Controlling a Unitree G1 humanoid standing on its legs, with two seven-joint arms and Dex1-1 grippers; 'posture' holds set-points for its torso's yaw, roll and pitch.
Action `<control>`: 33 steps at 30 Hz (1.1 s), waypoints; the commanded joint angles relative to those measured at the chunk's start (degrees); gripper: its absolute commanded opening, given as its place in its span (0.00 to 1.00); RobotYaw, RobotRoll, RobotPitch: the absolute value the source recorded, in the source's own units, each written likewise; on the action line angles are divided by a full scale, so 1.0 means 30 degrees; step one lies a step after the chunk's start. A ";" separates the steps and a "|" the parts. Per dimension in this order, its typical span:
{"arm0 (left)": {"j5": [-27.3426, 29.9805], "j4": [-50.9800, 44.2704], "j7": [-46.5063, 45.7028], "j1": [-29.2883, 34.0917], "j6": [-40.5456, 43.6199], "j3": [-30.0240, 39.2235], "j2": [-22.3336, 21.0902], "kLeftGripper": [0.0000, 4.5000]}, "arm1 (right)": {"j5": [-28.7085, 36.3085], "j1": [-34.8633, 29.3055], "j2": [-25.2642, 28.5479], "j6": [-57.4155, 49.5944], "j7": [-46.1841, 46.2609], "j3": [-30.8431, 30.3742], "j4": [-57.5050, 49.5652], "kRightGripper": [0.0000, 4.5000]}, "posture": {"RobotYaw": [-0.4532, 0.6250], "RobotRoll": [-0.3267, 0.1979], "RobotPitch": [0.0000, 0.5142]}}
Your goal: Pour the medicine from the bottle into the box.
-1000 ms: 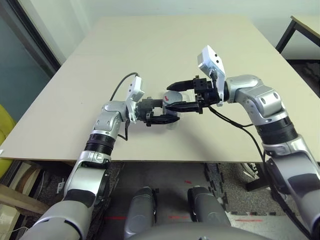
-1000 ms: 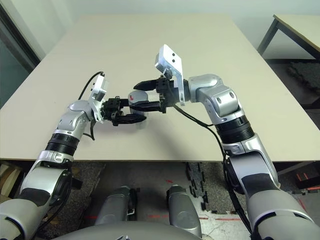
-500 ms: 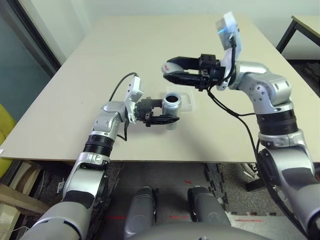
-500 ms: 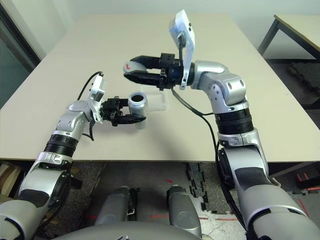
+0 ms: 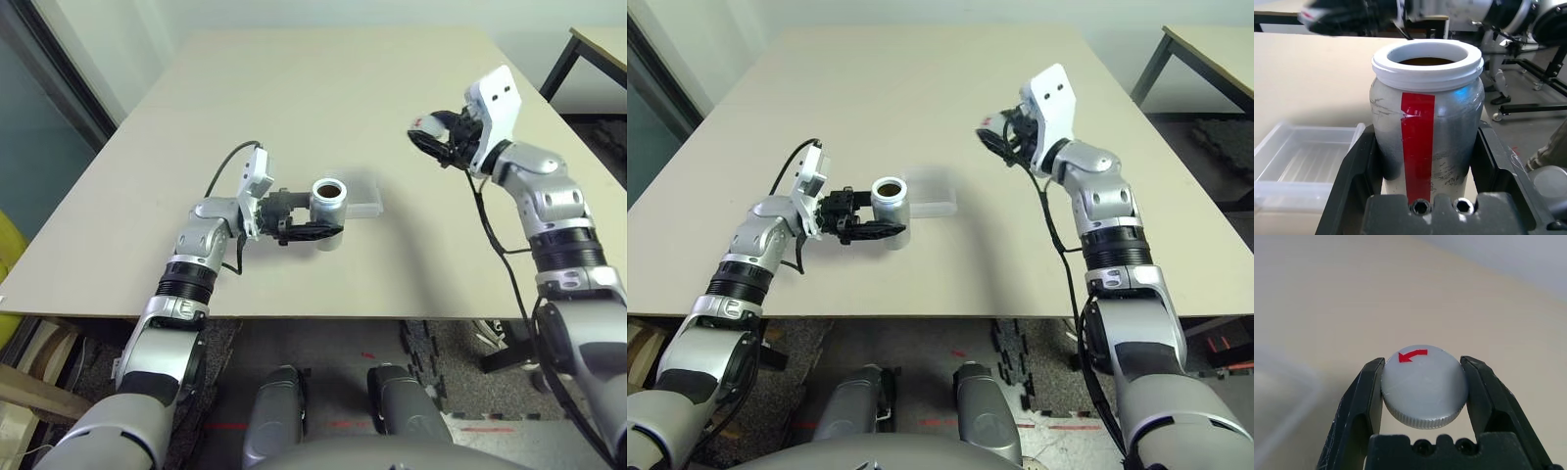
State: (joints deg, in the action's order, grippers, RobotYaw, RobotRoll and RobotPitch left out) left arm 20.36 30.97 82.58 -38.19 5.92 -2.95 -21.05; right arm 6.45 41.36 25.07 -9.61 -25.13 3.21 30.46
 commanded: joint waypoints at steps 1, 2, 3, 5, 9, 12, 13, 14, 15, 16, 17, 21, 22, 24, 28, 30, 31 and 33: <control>-0.0087 0.0664 -0.0193 -0.0558 -0.0359 0.0317 -0.0302 0.60 | -0.0198 -0.0753 -0.0677 0.0447 0.1665 0.0620 0.0374 0.58 | 0.34 0.62 0.16; -0.0098 0.0844 -0.0230 -0.0680 -0.0449 0.0383 -0.0394 0.60 | -0.0351 -0.1047 -0.0866 0.0666 0.2092 0.0634 0.0536 0.58 | 0.34 0.62 0.16; -0.0101 0.0981 -0.0233 -0.0781 -0.0487 0.0428 -0.0475 0.60 | -0.0256 -0.1264 -0.1147 0.0733 0.2434 0.0791 0.0788 0.58 | 0.34 0.62 0.16; -0.0117 0.1196 -0.0189 -0.0917 -0.0529 0.0488 -0.0593 0.60 | -0.0257 -0.1466 -0.1653 0.0974 0.3020 0.0977 0.1624 0.58 | 0.34 0.62 0.16; -0.0121 0.1371 -0.0239 -0.1014 -0.0685 0.0492 -0.0603 0.60 | -0.0458 -0.1305 -0.2535 0.1337 0.3555 0.0852 0.3809 0.58 | 0.34 0.62 0.16; -0.0124 0.1397 -0.0280 -0.1014 -0.0757 0.0501 -0.0573 0.60 | -0.0748 -0.1085 -0.2834 0.1344 0.3828 0.0662 0.5006 0.58 | 0.35 0.62 0.16; -0.0132 0.1386 -0.0318 -0.0996 -0.0781 0.0499 -0.0564 0.60 | -0.0734 -0.0999 -0.2950 0.1203 0.3968 0.0701 0.5412 0.58 | 0.35 0.62 0.16; -0.0138 0.1381 -0.0343 -0.0985 -0.0798 0.0496 -0.0560 0.60 | -0.0714 -0.0924 -0.3023 0.1132 0.4060 0.0740 0.5710 0.58 | 0.35 0.62 0.16; -0.0148 0.1384 -0.0375 -0.0972 -0.0823 0.0494 -0.0554 0.60 | -0.0799 -0.0853 -0.3027 0.1159 0.4048 0.0657 0.5956 0.58 | 0.35 0.62 0.15; -0.0156 0.1385 -0.0404 -0.0958 -0.0847 0.0495 -0.0547 0.60 | -0.0811 -0.0796 -0.3029 0.1157 0.4045 0.0644 0.6108 0.58 | 0.35 0.62 0.15; -0.0160 0.1389 -0.0422 -0.0951 -0.0865 0.0496 -0.0544 0.60 | -0.0851 -0.0750 -0.3028 0.1186 0.4030 0.0634 0.6222 0.58 | 0.35 0.62 0.15; -0.0278 0.1545 -0.0724 -0.0994 -0.1124 0.0510 -0.0502 0.60 | -0.0906 -0.0777 -0.2836 0.0931 0.2939 0.0357 0.5891 0.65 | 0.35 0.62 0.15; -0.0376 0.1669 -0.0981 -0.1071 -0.1128 0.0509 -0.0480 0.60 | -0.0918 -0.0805 -0.2663 0.0850 0.2660 0.0315 0.5598 0.74 | 0.35 0.62 0.15; -0.0538 0.1886 -0.1377 -0.1198 -0.1219 0.0500 -0.0443 0.60 | -0.0846 -0.0801 -0.2370 0.0698 0.2340 0.0417 0.5174 0.87 | 0.35 0.62 0.15; -0.0952 0.2533 -0.2506 -0.1676 -0.1886 0.0574 -0.0272 0.60 | -0.1592 -0.1249 -0.0362 0.1500 0.0980 -0.0065 0.1927 1.00 | 0.34 0.62 0.14; -0.1158 0.2802 -0.2942 -0.1828 -0.2181 0.0584 -0.0179 0.60 | -0.1335 -0.1595 0.0245 0.1473 0.0136 -0.0088 0.0435 1.00 | 0.33 0.62 0.14; -0.1318 0.2969 -0.3194 -0.1927 -0.2444 0.0584 -0.0117 0.60 | -0.1053 -0.1795 0.0580 0.1491 -0.0542 -0.0078 -0.0413 1.00 | 0.33 0.62 0.14; -0.1737 0.3442 -0.3963 -0.2221 -0.3218 0.0606 0.0014 0.60 | -0.0392 -0.2237 0.1256 0.1203 -0.2114 -0.0085 -0.2087 1.00 | 0.33 0.62 0.14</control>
State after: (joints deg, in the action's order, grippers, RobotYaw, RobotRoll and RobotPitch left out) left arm 16.74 39.79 72.40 -43.94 -1.68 -1.15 -20.99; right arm 3.62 36.07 28.10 -5.42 -27.78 3.35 27.33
